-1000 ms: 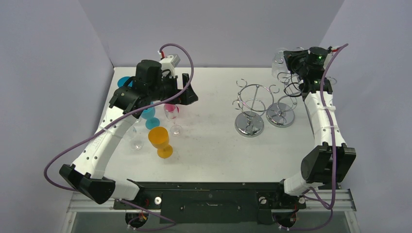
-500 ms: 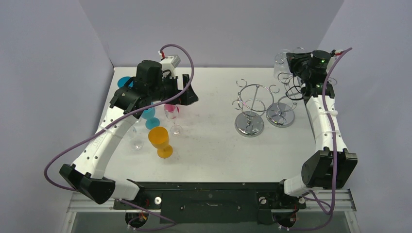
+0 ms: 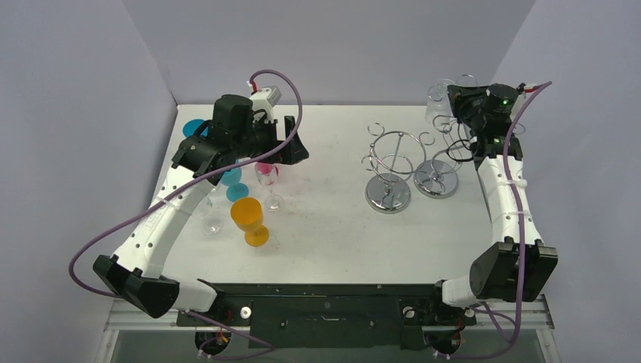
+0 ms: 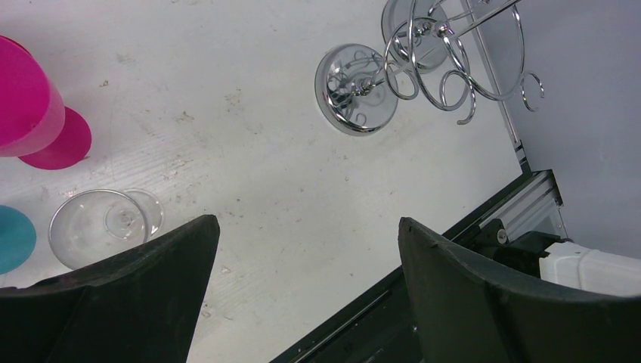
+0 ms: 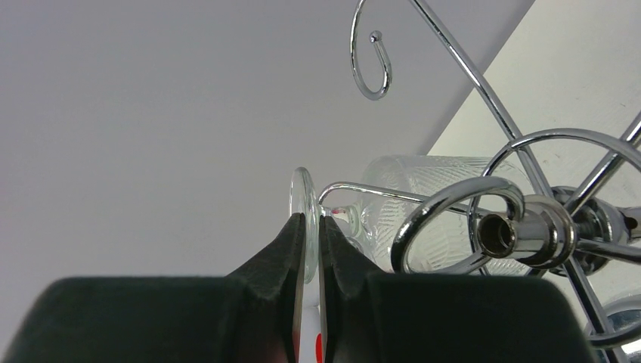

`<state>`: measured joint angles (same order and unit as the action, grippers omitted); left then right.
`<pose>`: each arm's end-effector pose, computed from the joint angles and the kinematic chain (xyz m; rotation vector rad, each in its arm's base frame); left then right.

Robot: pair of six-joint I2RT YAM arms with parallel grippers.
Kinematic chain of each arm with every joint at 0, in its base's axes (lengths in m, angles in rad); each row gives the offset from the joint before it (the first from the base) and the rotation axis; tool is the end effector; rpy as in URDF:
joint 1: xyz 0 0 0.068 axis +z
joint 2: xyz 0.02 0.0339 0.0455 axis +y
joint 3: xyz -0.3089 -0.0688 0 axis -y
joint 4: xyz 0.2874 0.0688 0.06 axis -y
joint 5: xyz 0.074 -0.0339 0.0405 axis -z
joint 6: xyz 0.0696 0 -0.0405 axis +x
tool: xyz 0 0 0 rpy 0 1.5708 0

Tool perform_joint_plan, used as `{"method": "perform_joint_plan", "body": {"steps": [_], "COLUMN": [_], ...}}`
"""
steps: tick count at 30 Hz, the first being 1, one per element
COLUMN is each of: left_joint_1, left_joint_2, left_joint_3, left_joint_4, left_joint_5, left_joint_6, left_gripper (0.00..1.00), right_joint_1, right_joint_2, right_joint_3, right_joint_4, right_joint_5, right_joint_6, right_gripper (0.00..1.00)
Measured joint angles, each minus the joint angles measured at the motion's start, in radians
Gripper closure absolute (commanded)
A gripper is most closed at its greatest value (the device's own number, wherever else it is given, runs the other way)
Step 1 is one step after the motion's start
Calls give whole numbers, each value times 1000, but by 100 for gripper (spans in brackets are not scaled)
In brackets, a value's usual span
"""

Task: Take the wine glass off the wine glass rack
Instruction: Pick up the wine glass from the wine rack.

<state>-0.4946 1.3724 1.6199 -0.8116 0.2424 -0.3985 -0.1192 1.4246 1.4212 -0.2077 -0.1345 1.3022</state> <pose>0.2937 -0.1774 0.4692 0.2547 2.2044 -0.7697 0.4007 -0.0386 0.4482 1.1509 1.4943 0.9543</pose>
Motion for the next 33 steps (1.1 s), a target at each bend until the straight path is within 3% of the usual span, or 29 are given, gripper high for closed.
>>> {"method": "perform_joint_plan", "body": {"steps": [33], "left_joint_1": [0], "left_joint_2": [0], "left_joint_3": [-5], "left_joint_4": [1], "left_joint_5": [2], "left_joint_6": [0], "left_gripper": [14], "right_joint_1": [-37], "right_joint_2": [-68], "right_joint_3": [-118], "right_joint_4": [88], "right_joint_5": [-61], "right_joint_6": [64], "right_gripper": [100]}}
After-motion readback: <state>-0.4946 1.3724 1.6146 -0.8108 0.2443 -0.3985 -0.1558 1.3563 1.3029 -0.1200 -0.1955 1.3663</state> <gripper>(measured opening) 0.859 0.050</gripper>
